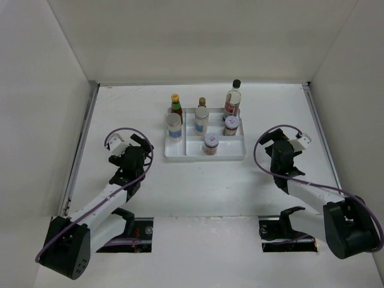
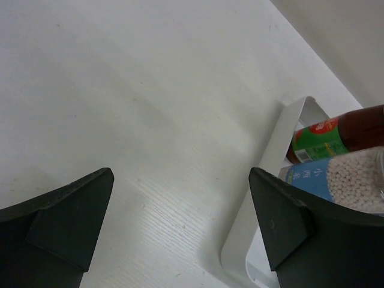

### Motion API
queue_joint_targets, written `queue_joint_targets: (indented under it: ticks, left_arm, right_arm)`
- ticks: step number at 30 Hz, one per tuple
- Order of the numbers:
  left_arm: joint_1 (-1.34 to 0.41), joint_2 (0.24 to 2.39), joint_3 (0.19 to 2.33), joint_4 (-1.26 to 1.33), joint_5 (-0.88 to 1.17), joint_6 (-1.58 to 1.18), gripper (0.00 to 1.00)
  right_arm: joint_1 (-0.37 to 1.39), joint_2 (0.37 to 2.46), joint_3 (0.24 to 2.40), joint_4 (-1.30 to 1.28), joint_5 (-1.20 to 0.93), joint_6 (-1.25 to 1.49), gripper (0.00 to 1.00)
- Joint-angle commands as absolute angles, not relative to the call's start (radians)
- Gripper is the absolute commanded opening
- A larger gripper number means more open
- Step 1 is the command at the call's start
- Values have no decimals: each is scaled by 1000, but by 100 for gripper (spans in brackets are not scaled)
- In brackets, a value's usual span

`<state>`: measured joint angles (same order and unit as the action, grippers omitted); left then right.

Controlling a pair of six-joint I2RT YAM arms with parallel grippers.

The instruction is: Organize the condiment bottles

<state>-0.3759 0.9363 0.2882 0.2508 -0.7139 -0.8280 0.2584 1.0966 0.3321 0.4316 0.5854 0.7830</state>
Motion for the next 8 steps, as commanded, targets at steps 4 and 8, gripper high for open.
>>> queue_joint_targets:
  ticks: [4, 8]
  left_arm:
    - [-358, 920, 391, 26, -611, -873, 100]
    - [-331, 959, 446, -84, -612, -876, 100]
  right_arm:
    - [255, 1114, 368, 505, 531, 819, 100]
    - [248, 1082, 359, 503, 514, 819, 100]
